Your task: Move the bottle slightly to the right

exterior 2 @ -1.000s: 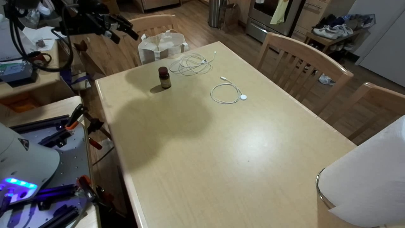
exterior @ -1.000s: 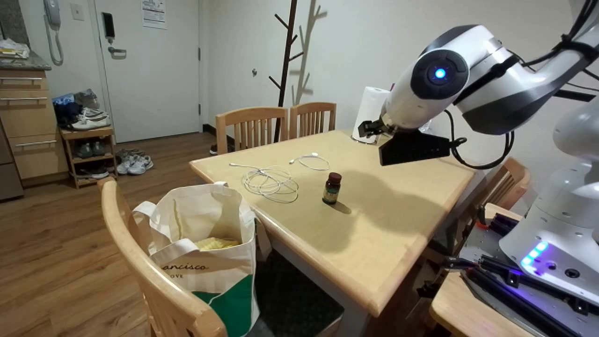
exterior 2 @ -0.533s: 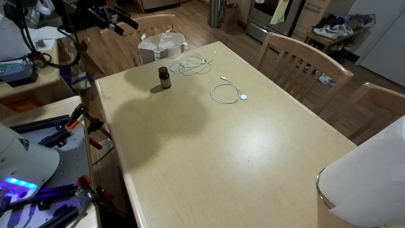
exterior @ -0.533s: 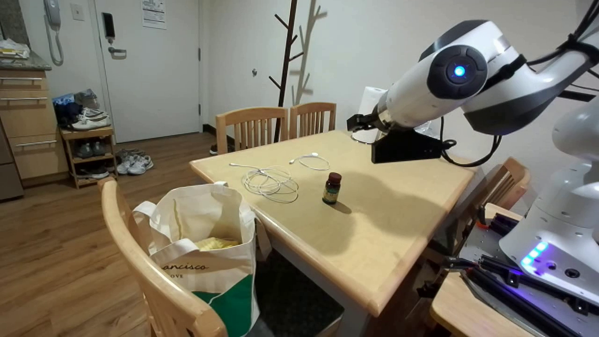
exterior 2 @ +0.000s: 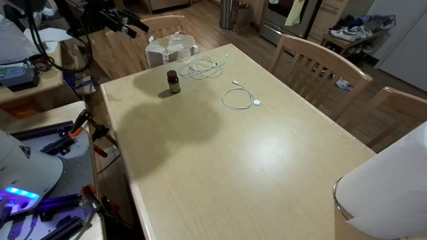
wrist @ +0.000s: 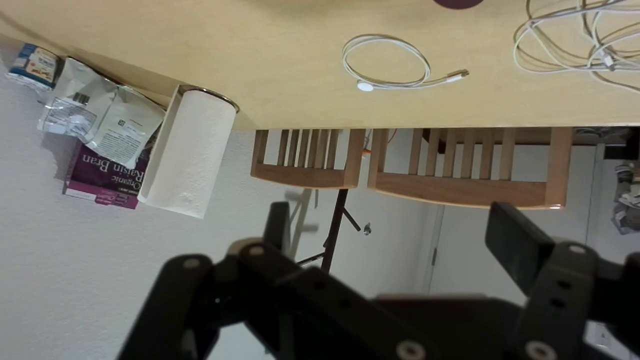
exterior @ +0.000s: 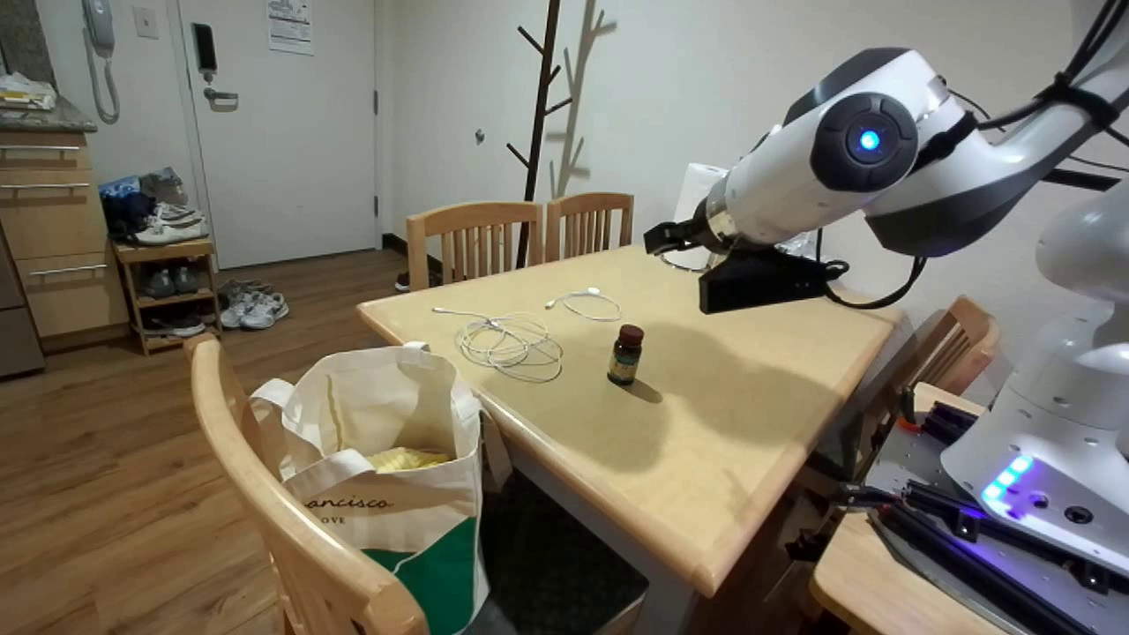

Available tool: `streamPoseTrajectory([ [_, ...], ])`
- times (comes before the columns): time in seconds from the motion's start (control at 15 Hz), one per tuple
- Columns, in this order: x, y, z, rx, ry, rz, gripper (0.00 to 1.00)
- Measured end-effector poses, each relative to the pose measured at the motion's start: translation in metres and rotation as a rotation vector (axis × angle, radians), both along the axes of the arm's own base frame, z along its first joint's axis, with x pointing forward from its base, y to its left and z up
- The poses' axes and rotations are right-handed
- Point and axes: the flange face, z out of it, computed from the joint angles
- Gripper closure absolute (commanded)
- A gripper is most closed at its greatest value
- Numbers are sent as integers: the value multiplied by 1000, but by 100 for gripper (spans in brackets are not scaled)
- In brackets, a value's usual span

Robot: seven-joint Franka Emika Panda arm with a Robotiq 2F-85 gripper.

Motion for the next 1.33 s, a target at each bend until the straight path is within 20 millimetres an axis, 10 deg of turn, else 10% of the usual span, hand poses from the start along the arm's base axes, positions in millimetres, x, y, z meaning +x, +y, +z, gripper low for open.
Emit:
streamPoseTrajectory([
  [0.93, 5, -24, -60, 222, 154, 113, 0],
  [1.33, 28, -7, -134, 66, 239, 82, 0],
])
